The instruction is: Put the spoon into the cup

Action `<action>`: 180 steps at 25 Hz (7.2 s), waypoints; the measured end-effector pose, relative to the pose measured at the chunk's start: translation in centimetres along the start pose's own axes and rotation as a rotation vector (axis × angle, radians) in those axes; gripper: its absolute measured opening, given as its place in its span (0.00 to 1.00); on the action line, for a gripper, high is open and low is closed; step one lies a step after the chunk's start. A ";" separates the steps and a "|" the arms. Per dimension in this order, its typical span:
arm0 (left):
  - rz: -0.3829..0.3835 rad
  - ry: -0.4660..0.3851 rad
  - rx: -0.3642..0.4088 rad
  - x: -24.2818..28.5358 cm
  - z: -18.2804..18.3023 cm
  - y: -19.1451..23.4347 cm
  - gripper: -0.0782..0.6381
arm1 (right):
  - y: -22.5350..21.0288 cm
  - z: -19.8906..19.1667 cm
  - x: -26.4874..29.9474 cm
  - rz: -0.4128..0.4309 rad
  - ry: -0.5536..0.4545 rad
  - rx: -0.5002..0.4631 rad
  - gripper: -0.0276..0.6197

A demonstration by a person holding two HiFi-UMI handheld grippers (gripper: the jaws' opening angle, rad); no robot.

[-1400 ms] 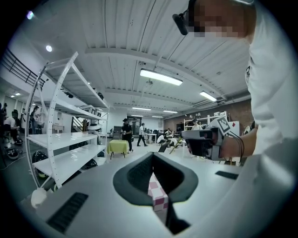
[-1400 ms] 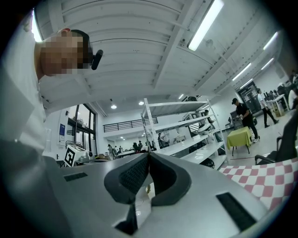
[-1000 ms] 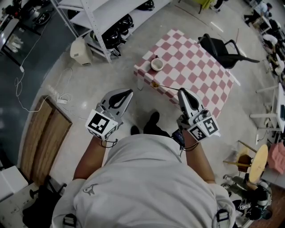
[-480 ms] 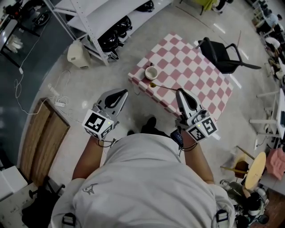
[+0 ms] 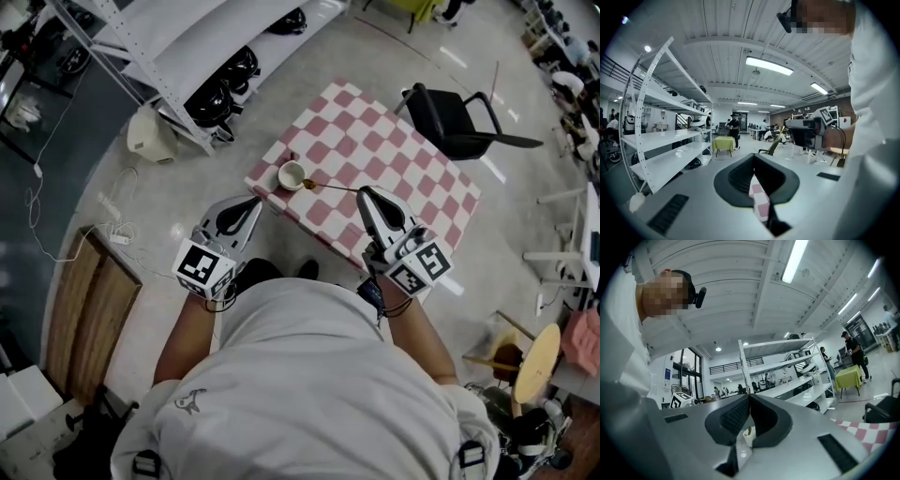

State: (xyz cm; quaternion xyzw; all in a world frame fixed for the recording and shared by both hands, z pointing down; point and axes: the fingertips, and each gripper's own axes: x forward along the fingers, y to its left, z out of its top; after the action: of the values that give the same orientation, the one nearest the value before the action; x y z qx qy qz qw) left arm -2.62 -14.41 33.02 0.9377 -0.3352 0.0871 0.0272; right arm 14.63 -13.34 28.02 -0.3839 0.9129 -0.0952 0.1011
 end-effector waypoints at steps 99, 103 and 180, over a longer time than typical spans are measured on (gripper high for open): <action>-0.353 0.379 -0.205 18.6 -24.0 12.2 0.13 | -18.6 -33.4 13.7 -0.235 0.446 0.471 0.10; -0.371 0.382 -0.211 18.7 -24.1 11.3 0.13 | -18.9 -33.7 13.6 -0.245 0.454 0.470 0.10; -0.082 -0.021 -0.049 -5.4 -1.8 2.3 0.13 | 6.9 -8.5 5.9 -0.035 0.236 -0.167 0.09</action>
State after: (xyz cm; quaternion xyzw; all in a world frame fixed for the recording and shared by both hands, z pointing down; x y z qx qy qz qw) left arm -8.48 -12.65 33.80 0.9505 -0.2989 0.0680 0.0503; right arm 3.62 -12.03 33.83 -0.3931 0.9163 -0.0652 -0.0406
